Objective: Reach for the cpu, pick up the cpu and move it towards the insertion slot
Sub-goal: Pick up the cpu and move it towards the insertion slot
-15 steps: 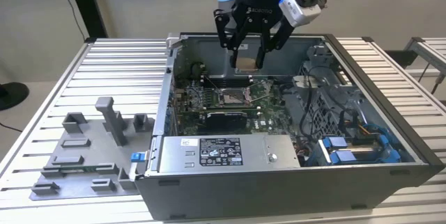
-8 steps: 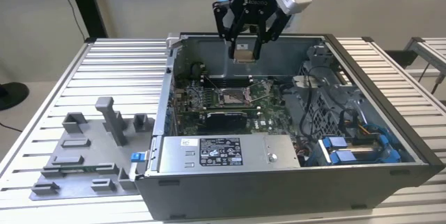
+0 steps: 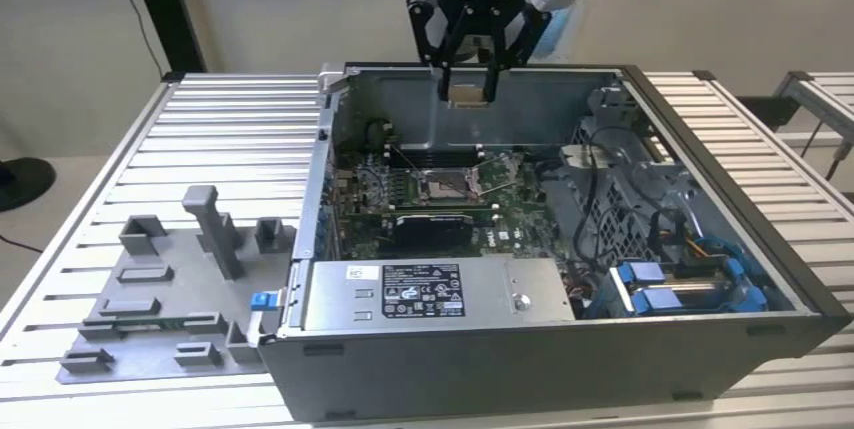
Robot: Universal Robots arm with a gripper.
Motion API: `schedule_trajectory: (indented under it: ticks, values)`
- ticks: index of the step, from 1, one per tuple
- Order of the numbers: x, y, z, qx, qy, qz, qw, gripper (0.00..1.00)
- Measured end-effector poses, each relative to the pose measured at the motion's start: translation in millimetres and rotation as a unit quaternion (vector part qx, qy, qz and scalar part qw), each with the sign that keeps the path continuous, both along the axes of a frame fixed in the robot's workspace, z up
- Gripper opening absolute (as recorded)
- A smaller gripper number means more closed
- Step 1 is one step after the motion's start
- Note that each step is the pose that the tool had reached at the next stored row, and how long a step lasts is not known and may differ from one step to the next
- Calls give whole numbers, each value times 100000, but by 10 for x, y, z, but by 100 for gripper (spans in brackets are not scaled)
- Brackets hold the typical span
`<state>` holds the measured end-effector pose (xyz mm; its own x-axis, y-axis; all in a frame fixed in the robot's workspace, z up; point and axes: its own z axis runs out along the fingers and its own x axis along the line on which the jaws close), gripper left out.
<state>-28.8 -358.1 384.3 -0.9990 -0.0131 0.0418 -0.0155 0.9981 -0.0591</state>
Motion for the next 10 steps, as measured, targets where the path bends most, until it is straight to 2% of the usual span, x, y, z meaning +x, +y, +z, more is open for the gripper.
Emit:
schedule_trajectory:
  ticks: [7,10]
  values:
    - [-24,193,-15,2,-268,-4,100000,0]
    - [-39,249,-24,0,-283,-64,100000,0]
